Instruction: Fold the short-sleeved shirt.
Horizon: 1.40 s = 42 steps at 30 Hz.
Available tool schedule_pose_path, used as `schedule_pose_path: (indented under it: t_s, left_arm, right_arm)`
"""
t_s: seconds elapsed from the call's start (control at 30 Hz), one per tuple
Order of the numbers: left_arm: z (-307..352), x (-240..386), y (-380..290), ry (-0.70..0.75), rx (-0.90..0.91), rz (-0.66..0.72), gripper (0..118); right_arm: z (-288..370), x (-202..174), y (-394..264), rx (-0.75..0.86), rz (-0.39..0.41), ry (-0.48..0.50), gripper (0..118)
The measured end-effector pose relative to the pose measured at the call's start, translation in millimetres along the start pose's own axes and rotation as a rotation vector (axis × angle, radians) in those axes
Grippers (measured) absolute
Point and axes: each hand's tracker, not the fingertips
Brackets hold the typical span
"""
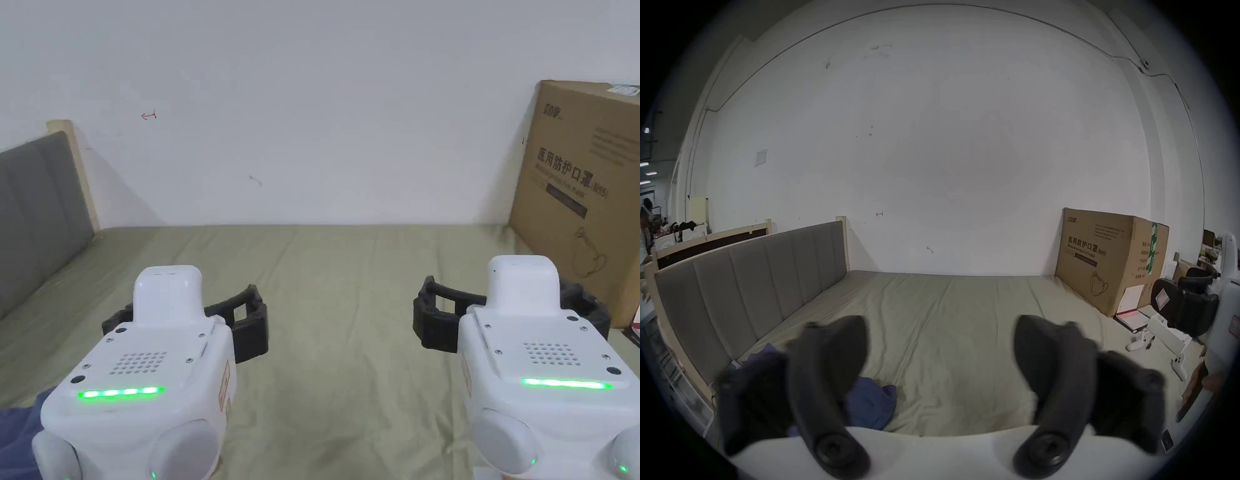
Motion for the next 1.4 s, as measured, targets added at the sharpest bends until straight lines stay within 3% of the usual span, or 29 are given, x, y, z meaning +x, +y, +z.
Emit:
schedule_pose_path:
  t_s: [0.03,0.07,0.1,0.13,0.17,0.33,0.53,0.7,0.97,1.13,1.27,1.4]
  left_arm:
    - [0.9,-1.0,-2.8,-0.005,0.003,-0.002,76]
    - [1.2,-1.3,-5.0,-0.006,0.003,-0.002,45]
    - [1.0,-1.7,-6.5,-0.009,-0.002,-0.003,21]
    - [0.9,-3.0,-10.1,-0.005,-0.003,-0.001,4]
    - [1.2,-3.8,-11.9,-0.002,0.003,-0.001,3]
    - [0.2,-4.3,-10.3,-0.015,0.012,-0.012,0]
    - [-1.3,-4.1,-6.8,-0.018,0.008,-0.011,0]
    - [1.7,-16.3,-4.2,0.005,0.003,-0.008,0]
    - [34.8,-88.8,2.4,0.223,-0.008,0.033,0]
    - [60.5,-139.4,-1.0,0.387,-0.028,0.068,0]
    - [65.7,-161.9,-8.4,0.422,-0.052,0.110,0]
    - [51.3,-176.3,-21.3,0.453,-0.108,0.099,0]
  right_arm:
    - [1.4,1.0,-2.1,-0.008,-0.028,0.002,114]
    - [2.1,1.9,-4.6,-0.001,-0.033,0.011,103]
    - [3.0,1.9,-6.0,0.003,-0.030,0.011,76]
    - [0.4,0.5,-6.0,-0.002,-0.025,-0.012,34]
    - [-1.5,0.0,-6.7,-0.007,-0.010,-0.055,8]
    - [-0.9,1.9,-9.1,-0.002,-0.028,-0.013,0]
    - [-1.5,-4.4,-10.2,-0.011,0.015,0.008,0]
    - [-1.2,-15.2,-5.2,-0.004,0.004,0.059,0]
    - [-5.8,-85.9,4.1,-0.012,-0.030,0.321,0]
    - [3.4,-145.1,-3.0,-0.033,0.017,0.489,0]
    - [10.9,-173.9,-10.0,-0.034,0.081,0.555,0]
    - [7.7,-185.3,-15.7,-0.052,0.088,0.581,0]
